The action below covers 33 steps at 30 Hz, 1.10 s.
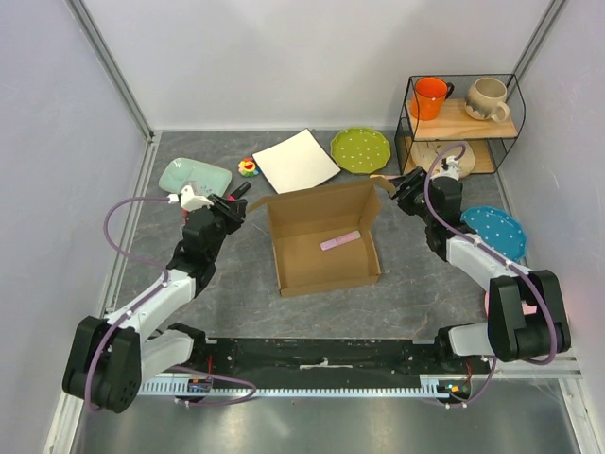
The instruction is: Fold the paper box
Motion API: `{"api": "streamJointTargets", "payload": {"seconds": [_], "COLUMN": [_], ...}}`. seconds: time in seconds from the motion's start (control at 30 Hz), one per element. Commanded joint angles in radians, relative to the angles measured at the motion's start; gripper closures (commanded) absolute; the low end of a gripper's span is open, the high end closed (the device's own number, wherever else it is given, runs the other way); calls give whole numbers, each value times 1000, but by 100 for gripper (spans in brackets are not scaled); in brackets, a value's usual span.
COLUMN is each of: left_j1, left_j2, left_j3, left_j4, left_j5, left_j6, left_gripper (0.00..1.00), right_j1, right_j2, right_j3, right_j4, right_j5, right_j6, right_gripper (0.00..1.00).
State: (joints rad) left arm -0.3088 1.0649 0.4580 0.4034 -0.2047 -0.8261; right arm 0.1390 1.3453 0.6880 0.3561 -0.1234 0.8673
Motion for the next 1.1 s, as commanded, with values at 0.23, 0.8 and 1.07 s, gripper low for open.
{"api": "streamJointTargets", "payload": {"seconds": [0.23,0.8,1.07], "left_j1": [4,-15,-52], "left_j2": [113,121,106], "left_j3": [-19,-94,-188], "left_j4": [241,304,344], "left_j5": [178,246,229], "left_j6": [-30,-39,-36], "left_gripper": [72,75,76], "right_j1": [47,122,149], "right_j2": [58,-20,-60], "right_j3": [-56,-252,-349], "right_j4": [254,270,265], "right_j5": [-231,-217,-194], "right_j6": [13,-67,-103], "right_gripper": [41,59,64]}}
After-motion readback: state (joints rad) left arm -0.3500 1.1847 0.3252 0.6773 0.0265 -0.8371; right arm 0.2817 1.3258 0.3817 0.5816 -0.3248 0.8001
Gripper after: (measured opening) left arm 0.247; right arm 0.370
